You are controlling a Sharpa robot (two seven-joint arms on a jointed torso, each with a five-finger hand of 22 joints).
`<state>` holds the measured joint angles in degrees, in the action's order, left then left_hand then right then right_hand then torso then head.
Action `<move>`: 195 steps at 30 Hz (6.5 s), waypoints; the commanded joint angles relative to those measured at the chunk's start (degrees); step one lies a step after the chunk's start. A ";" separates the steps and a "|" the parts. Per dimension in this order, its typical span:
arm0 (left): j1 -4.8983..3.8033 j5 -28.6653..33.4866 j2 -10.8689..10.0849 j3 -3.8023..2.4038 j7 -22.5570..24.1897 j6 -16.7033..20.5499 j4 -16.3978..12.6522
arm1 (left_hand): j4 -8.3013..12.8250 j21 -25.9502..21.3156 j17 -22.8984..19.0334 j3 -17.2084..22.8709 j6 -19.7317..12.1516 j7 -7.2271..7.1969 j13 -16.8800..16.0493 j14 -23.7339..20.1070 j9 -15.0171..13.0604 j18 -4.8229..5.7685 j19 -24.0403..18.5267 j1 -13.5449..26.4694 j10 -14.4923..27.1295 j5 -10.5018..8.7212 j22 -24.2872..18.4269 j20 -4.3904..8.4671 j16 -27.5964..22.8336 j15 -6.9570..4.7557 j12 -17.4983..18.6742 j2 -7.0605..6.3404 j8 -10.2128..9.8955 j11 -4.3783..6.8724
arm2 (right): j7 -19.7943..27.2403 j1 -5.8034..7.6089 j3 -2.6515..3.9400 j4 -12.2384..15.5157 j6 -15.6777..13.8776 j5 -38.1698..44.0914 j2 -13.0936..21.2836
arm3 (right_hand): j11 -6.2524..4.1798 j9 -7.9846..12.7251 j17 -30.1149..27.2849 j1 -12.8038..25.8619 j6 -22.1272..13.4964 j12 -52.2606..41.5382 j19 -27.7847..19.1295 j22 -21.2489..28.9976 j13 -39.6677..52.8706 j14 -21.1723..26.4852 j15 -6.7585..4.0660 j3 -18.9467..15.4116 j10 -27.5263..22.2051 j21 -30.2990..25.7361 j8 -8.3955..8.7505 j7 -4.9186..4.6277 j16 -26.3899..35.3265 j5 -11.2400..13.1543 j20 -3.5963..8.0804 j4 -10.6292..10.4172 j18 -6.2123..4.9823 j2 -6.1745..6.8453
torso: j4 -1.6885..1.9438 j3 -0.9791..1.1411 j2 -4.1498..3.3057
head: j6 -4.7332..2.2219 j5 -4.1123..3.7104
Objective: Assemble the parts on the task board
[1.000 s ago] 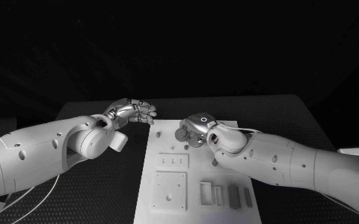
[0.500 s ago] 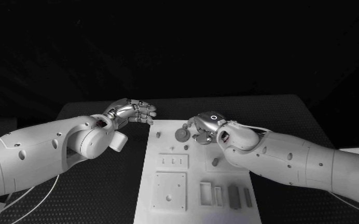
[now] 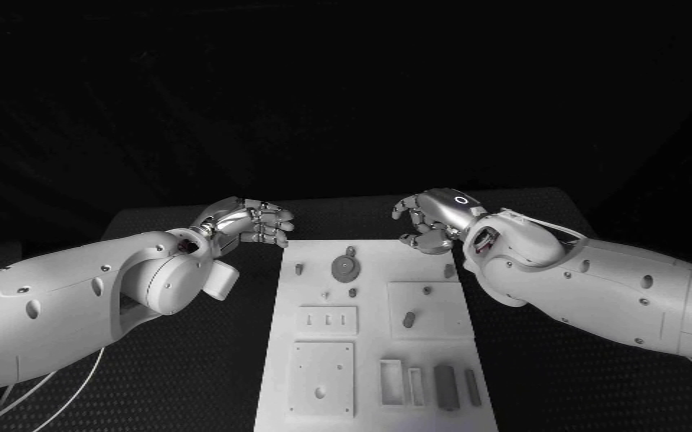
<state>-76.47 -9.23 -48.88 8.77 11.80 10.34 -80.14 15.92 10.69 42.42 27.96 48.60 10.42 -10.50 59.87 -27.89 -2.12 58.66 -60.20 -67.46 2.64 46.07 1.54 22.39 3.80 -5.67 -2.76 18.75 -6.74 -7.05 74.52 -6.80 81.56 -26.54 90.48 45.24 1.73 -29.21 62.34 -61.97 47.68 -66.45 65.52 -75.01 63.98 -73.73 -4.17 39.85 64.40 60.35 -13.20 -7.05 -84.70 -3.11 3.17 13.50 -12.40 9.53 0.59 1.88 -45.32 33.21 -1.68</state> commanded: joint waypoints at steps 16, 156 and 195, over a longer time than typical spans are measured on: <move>-0.08 -0.18 0.24 -0.03 1.29 -1.47 0.00 | 0.05 -0.38 0.57 0.15 1.38 -0.77 -0.45 0.61 -0.52 -0.49 0.15 0.20 -1.12 0.30 0.25 0.22 -0.69 0.12 0.31 0.32 0.35 0.13 | 15.65 -1.20 -1.30 -1.55 6.18 -12.20 10.06 | 0.53 -0.02 -4.94 -0.91 3.23 0.43 -1.40 -0.56 -0.53 4.33 0.38 -0.07 -1.69 -1.20 -0.84 -1.63 1.70 -0.14 -0.77 -1.54 -2.60 3.11 | -0.87 0.37 0.34 | -0.45 -1.62; -0.01 -10.96 1.94 -0.07 -11.15 -3.30 -1.88 | -2.87 0.47 5.38 -2.04 4.19 -1.86 -3.26 4.17 -0.88 -0.85 2.80 5.47 -5.94 0.21 2.48 1.62 -0.47 -1.52 -0.43 0.05 0.29 2.25 | 4.48 -3.16 -0.25 -1.56 -0.90 -8.66 1.14 | -2.94 -4.12 -1.01 0.04 12.51 -0.24 -0.43 -0.73 -1.89 0.40 -2.67 -2.07 1.04 -0.23 -5.87 2.04 0.03 -0.16 -0.18 1.87 -2.60 -6.46 | -0.80 0.02 0.86 | 0.22 -1.33; -0.06 -14.21 9.47 0.10 -20.17 -0.81 -3.04 | -5.30 1.38 10.31 -2.09 4.68 -1.82 -7.23 5.79 0.27 -0.59 4.21 8.39 -7.71 0.19 4.86 2.91 0.03 -2.71 -1.04 -1.05 -0.87 3.34 | 1.59 -2.80 -0.23 5.23 1.76 -6.50 -5.99 | -2.99 -4.19 -1.02 0.23 12.52 -0.19 -0.39 -0.69 -1.87 0.34 -2.73 -1.99 1.12 -0.26 -5.82 2.08 0.05 -0.16 -0.15 2.14 -2.60 -6.52 | -1.11 -0.43 2.72 | 0.84 0.48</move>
<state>-76.49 -22.55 -39.53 8.90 -7.76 9.84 -83.10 10.90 11.80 52.69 25.79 52.81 8.68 -17.69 65.31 -27.67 -1.73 62.37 -52.53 -74.85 2.64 50.90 4.40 22.36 1.03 -6.60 -3.84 17.93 -3.45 -5.58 71.71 -7.06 86.57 -25.33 83.14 39.37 -1.02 -31.51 61.30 -61.79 56.47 -66.77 65.10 -75.00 62.06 -73.13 -6.80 37.56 65.33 59.86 -17.67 -3.86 -84.50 -3.05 2.54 15.51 -12.32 3.49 -0.54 1.49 -42.55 33.93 -1.25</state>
